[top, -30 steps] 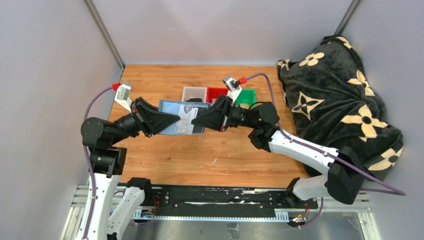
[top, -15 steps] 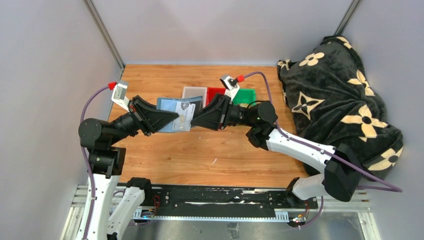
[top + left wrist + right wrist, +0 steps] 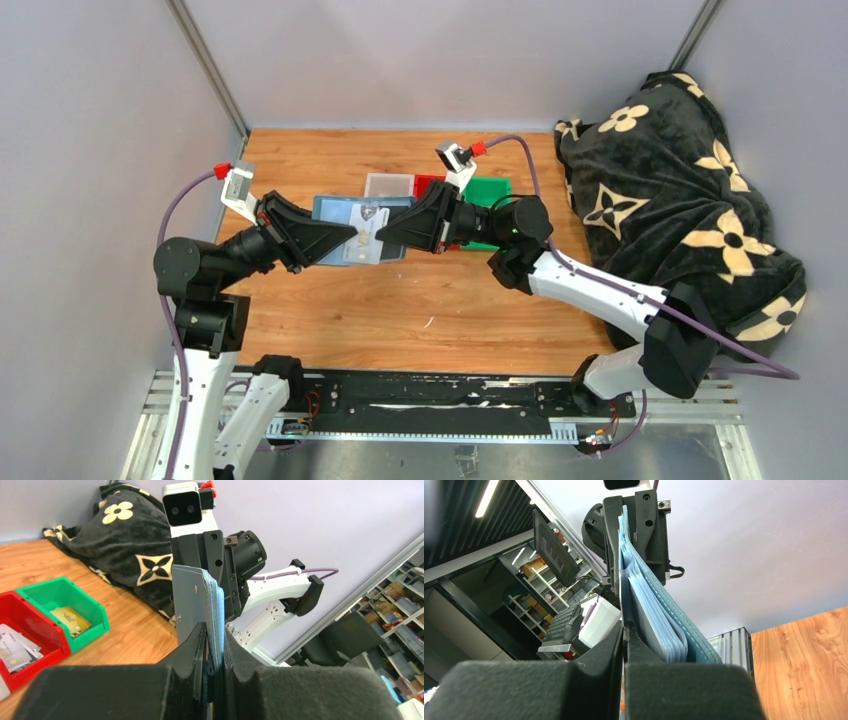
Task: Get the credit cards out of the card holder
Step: Remove the credit card from the card holder, then place the credit card in the storage box.
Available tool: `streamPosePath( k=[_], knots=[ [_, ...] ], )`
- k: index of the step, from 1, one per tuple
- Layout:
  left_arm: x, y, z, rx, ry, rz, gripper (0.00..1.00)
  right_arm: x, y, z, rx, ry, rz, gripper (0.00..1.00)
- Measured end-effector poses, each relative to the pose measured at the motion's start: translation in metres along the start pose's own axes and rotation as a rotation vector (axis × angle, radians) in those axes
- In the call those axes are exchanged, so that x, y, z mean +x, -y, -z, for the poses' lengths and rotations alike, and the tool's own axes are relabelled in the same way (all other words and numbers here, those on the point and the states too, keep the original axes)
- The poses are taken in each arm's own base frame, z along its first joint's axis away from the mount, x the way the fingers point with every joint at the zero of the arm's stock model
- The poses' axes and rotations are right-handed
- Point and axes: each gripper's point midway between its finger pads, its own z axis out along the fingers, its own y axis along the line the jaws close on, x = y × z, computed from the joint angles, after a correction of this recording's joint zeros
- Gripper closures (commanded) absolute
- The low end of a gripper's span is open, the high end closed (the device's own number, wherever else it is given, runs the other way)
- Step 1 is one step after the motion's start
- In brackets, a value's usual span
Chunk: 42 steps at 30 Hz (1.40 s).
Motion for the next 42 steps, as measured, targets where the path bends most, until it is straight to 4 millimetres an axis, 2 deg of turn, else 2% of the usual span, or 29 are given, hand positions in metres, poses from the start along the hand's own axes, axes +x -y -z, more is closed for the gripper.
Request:
streamPosePath(
  k=[5,17,26,30,34,37,42],
  knots=[
    [0.0,0.001,0.0,0.002,-0.003,-0.007,1.0,0.0,-0.002,0.002,0.0,0.003,0.007,1.0],
    [-0.002,-0.002,-0.001,-0.011,-0.009,-0.042,1.0,-0.007,0.005,0.038,0.093,0.008,0.031,1.0],
    [-0.004,-0.001,0.001,-0.032,-0.027,-0.102,1.0,-0.038,0.031,0.091,0.294,0.017,0.066,1.0],
    [-0.003,-0.004,0.0,-0.043,-0.04,-0.117,1.0,-0.043,0.051,0.116,0.428,0.002,0.078,1.0],
    [-0.002,-0.011,0.0,-0.063,-0.06,-0.127,1.0,-0.047,0.08,0.139,0.568,-0.026,0.077,1.0],
    [0.0,-0.016,0.0,-0.082,-0.078,-0.143,1.0,-0.046,0.112,0.153,0.672,-0.063,0.055,1.0],
    [0.005,-0.023,0.002,-0.108,-0.108,-0.166,1.0,-0.041,0.184,0.175,0.845,-0.154,0.001,1.0]
  ],
)
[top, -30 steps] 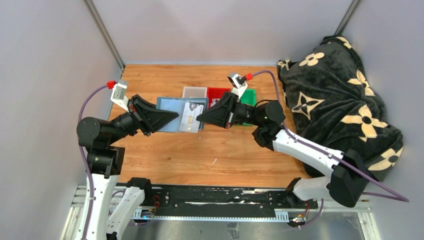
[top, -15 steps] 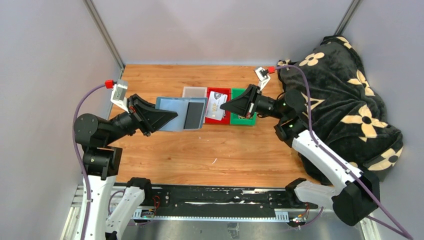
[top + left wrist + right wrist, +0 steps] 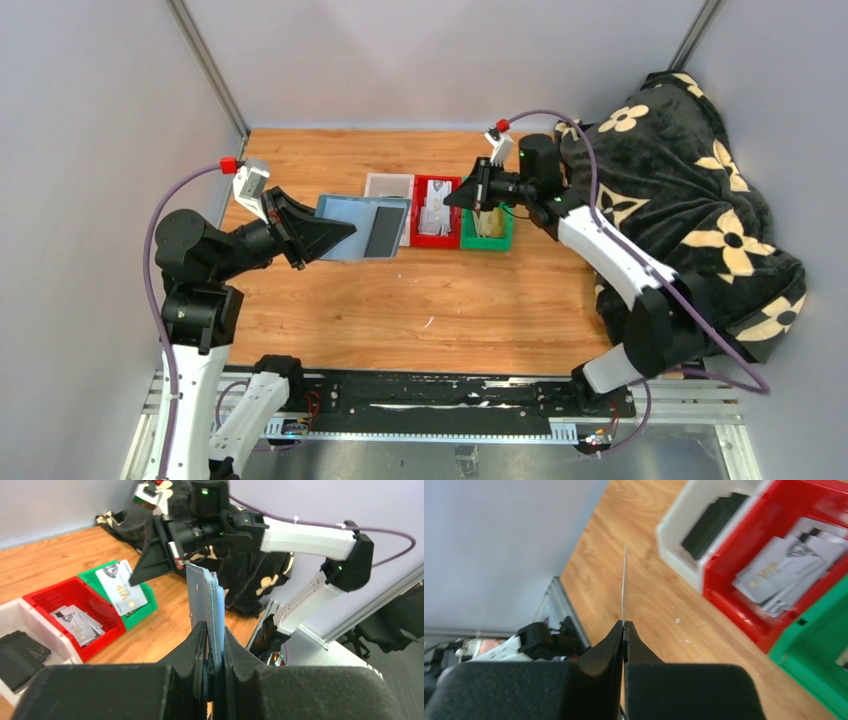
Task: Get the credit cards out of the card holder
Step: Place the credit card in the storage box.
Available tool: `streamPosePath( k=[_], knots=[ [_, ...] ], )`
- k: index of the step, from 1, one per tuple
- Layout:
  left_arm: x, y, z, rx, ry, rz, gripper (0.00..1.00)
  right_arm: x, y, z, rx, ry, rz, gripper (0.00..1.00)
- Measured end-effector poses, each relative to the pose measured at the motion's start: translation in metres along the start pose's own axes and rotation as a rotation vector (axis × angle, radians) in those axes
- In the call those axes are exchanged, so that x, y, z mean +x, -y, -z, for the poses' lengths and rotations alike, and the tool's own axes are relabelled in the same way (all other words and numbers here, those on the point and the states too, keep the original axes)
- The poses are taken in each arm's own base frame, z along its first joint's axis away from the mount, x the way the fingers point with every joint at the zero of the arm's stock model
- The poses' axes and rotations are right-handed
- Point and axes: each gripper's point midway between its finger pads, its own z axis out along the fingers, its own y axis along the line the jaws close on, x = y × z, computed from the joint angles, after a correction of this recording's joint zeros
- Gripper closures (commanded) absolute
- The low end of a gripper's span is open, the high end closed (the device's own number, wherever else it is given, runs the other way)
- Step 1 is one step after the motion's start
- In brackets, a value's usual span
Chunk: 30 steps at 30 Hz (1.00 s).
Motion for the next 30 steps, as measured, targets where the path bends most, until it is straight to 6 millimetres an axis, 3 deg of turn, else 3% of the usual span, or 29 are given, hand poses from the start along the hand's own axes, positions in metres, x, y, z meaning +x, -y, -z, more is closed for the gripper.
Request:
streamPosePath(
  k=[3,14,17,22,30],
  knots=[
    [0.005,-0.003,0.001,-0.01,-0.015,-0.004,1.0,0.005,0.04,-0.025,0.093,-0.067,-0.017,1.0],
    [0.009,-0.003,0.001,-0.005,-0.031,-0.005,1.0,0.016,0.154,-0.101,0.313,-0.203,-0.052,1.0],
    [0.009,-0.002,0.001,0.0,-0.033,-0.004,1.0,0.028,0.17,-0.108,0.356,-0.233,-0.06,1.0],
    [0.008,-0.001,0.001,0.005,-0.03,-0.006,1.0,0.036,0.177,-0.11,0.397,-0.245,-0.062,1.0],
    [0.007,0.001,0.001,0.013,-0.027,-0.01,1.0,0.039,0.183,-0.112,0.453,-0.233,-0.046,0.86]
  ],
)
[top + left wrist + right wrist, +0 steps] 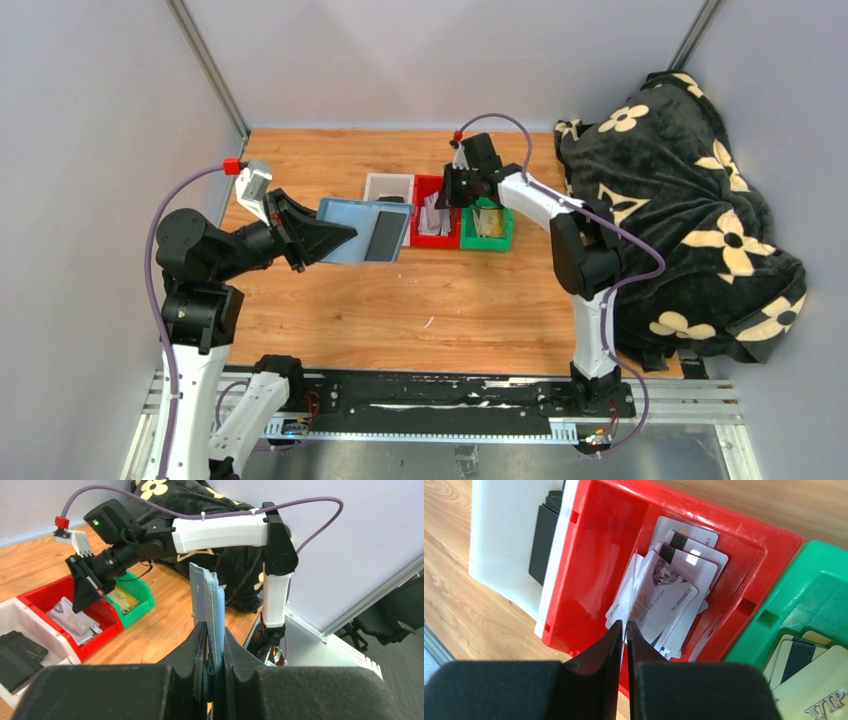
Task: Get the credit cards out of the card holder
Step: Place the credit card in the storage box, then remove the credit card from the card holder.
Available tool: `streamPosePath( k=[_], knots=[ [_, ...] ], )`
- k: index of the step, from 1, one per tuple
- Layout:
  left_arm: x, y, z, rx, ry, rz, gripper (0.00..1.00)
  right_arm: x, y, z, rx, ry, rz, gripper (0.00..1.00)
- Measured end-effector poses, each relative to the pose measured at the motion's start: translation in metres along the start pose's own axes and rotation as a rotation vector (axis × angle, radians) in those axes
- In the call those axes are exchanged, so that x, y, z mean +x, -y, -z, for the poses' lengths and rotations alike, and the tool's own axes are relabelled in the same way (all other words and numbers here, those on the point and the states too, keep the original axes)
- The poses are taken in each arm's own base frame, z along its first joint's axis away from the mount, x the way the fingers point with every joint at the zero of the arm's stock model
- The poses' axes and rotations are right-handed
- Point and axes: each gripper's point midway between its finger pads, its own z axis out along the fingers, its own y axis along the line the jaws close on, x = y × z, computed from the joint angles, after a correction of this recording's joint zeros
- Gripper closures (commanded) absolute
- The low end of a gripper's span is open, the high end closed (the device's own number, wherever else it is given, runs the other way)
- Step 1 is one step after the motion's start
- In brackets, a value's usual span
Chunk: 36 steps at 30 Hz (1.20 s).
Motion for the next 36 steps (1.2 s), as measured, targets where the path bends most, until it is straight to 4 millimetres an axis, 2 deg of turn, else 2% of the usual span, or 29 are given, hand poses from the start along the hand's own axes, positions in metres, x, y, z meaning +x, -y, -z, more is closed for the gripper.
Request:
streamPosePath(
  k=[7,11,14,16,19,22,25,28,32,36],
  knots=[
    [0.0,0.003,0.001,0.008,-0.001,0.004,1.0,0.013,0.003,0.004,0.049,-0.006,0.003,0.79],
    [0.0,0.006,0.002,0.015,-0.001,0.002,1.0,0.003,-0.007,0.023,0.06,0.04,0.017,0.68],
    [-0.001,0.008,0.002,0.02,0.0,0.0,1.0,-0.013,-0.027,0.049,0.042,0.101,0.049,0.55],
    [0.0,0.009,0.003,0.027,-0.003,-0.001,1.0,-0.027,-0.05,0.075,0.002,0.158,0.092,0.44],
    [0.002,0.013,0.003,0.045,-0.012,0.001,1.0,-0.046,-0.101,0.132,-0.139,0.256,0.185,0.27],
    [0.004,0.019,0.005,0.075,-0.027,0.004,1.0,-0.053,-0.152,0.194,-0.328,0.359,0.3,0.24],
    [0.007,0.025,0.007,0.107,-0.044,0.011,1.0,-0.04,-0.206,0.269,-0.551,0.467,0.452,0.21],
    [0.012,0.03,0.008,0.137,-0.062,0.015,1.0,-0.018,-0.248,0.322,-0.735,0.511,0.589,0.2],
    [0.019,0.031,0.009,0.161,-0.086,0.029,1.0,0.017,-0.286,0.345,-0.909,0.456,0.713,0.19],
    [0.024,0.034,0.011,0.184,-0.103,0.033,1.0,0.048,-0.308,0.338,-1.013,0.34,0.783,0.17]
  ],
)
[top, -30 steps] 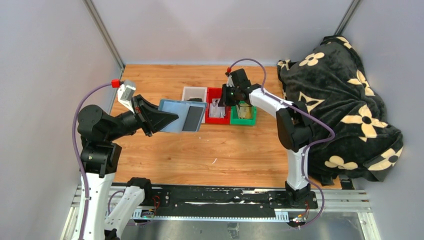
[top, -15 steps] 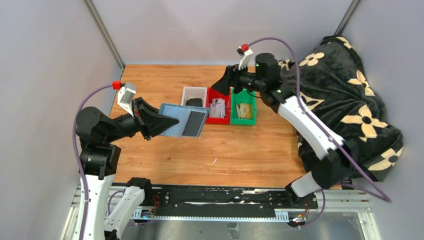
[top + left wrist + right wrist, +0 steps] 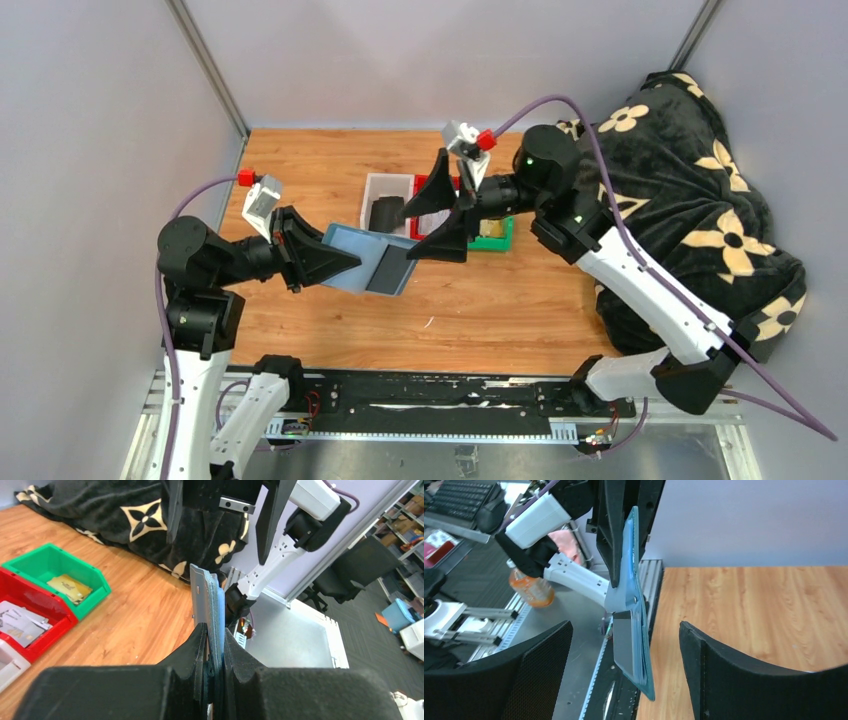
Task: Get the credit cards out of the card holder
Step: Remove the credit card from the card holder.
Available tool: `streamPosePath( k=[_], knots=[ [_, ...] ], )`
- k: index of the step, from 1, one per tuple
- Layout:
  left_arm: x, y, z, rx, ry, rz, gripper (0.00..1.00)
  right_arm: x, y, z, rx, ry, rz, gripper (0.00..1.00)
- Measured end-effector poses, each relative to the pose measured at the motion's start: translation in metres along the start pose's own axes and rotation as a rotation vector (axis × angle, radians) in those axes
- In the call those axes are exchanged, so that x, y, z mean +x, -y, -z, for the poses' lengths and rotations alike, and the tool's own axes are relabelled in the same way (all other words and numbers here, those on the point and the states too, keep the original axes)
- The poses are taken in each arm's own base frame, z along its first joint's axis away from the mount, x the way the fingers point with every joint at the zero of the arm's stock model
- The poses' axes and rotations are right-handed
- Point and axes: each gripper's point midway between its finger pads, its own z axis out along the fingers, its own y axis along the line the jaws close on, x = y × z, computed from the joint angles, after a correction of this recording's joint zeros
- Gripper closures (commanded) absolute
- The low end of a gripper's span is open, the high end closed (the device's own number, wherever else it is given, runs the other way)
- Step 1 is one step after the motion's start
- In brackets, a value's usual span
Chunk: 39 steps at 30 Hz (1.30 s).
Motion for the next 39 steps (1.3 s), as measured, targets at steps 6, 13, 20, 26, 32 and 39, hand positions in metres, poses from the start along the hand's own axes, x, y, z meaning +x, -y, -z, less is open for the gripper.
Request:
streamPosePath(
  k=[6,13,20,26,32,39],
  knots=[
    [0.008,0.008,0.003,0.033,-0.021,-0.004,1.0,0.016,-0.007,-0.022,-0.092,-0.069,-0.034,0.17],
    [0.015,0.009,0.004,0.043,-0.042,-0.006,1.0,0.018,-0.032,-0.046,-0.206,-0.106,-0.021,0.29],
    [0.023,0.006,0.006,0.038,-0.064,0.0,1.0,0.025,-0.03,-0.065,-0.236,-0.145,-0.046,0.58],
    [0.03,0.004,0.008,0.027,-0.093,-0.011,1.0,0.043,-0.019,-0.076,-0.214,-0.197,-0.107,0.83],
    [0.034,0.003,0.009,0.021,-0.11,-0.019,0.73,0.048,-0.018,-0.078,-0.197,-0.22,-0.13,1.0],
    [0.033,0.0,0.008,0.018,-0.117,-0.019,0.31,0.05,-0.003,-0.081,-0.099,-0.217,-0.16,1.0]
  ],
)
